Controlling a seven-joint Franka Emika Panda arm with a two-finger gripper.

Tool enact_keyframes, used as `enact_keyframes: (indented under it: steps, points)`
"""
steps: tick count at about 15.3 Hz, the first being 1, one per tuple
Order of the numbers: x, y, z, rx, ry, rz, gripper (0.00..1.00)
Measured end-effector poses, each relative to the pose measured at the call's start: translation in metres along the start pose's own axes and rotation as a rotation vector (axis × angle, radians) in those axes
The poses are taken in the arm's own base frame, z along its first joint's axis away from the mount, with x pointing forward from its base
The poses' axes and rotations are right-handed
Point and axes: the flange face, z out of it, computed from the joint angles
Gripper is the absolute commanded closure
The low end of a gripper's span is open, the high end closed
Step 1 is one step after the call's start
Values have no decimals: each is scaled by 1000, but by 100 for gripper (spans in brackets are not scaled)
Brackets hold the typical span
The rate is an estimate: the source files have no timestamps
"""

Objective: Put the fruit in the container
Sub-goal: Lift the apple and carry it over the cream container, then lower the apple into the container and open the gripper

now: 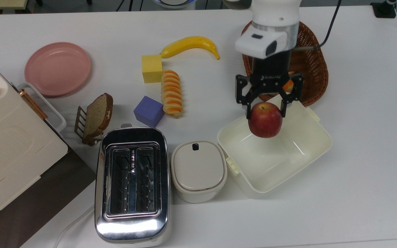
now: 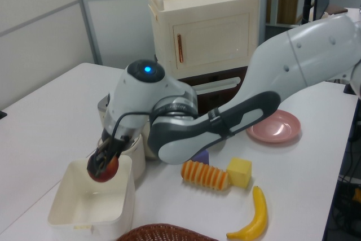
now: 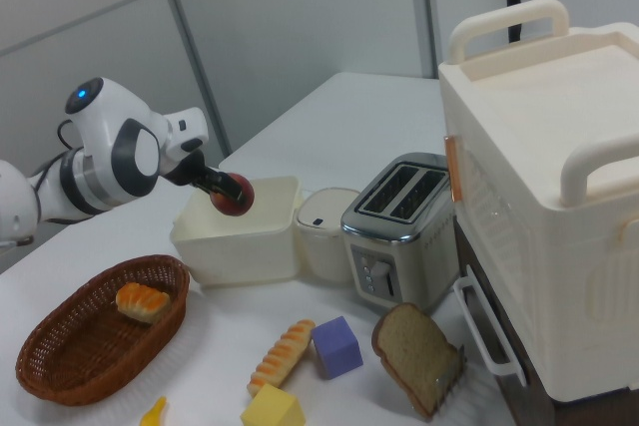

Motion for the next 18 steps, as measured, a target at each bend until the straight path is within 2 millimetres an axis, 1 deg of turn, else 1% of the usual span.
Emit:
enact_keyframes:
  steps: [4,10,13,16,17,18]
  points:
    - [-6,-5,22,-6,-20,-27,72]
    - [-16,-10,40,-19,-38,-63,72]
    - [-23,-11,53,-22,-57,-73,72]
    - [-28,-11,63,-22,-73,-73,71]
    - [-29,-11,66,-22,-78,-73,67]
    - [-31,-11,70,-22,-84,-73,66]
